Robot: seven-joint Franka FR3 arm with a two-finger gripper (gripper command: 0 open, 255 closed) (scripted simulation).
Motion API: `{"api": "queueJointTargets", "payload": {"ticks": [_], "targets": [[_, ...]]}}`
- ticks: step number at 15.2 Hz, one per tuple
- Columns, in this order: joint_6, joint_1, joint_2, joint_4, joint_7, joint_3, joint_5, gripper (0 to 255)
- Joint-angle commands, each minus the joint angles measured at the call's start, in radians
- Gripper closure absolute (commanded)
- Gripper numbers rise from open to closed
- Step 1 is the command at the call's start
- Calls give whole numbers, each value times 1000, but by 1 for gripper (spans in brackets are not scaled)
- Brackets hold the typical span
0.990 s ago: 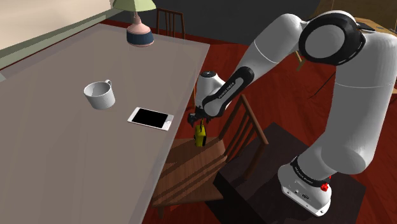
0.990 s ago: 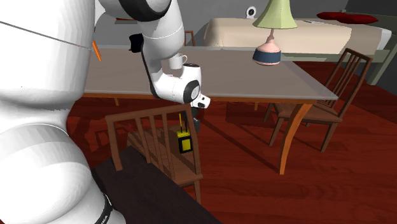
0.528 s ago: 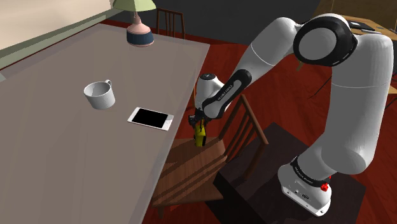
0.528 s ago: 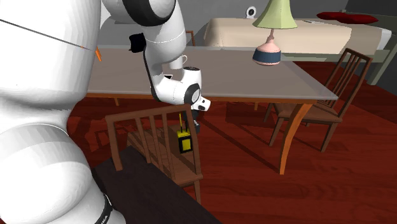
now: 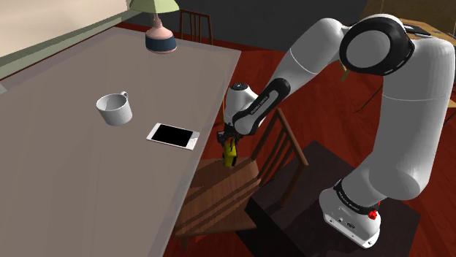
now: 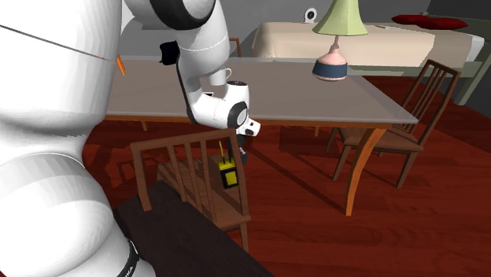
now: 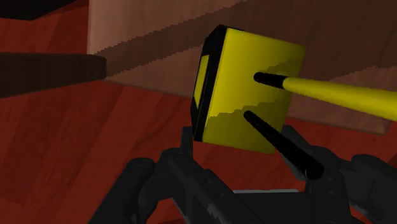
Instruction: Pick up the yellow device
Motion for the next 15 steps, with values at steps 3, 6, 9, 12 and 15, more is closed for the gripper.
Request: {"api": "queueJointTargets", "payload": {"ticks": [3,6,9,12,15], "targets": [[-38,-10,-51,-13,-8,16,15,255],[-69,-20,-91,-22,-16,28,28,255],[-101,-28,-129,-28,-25,39,41,255],[-135,-35,-167,-32,-34,49,56,255],[-148,-38,-182,-33,-38,52,61,255]]}}
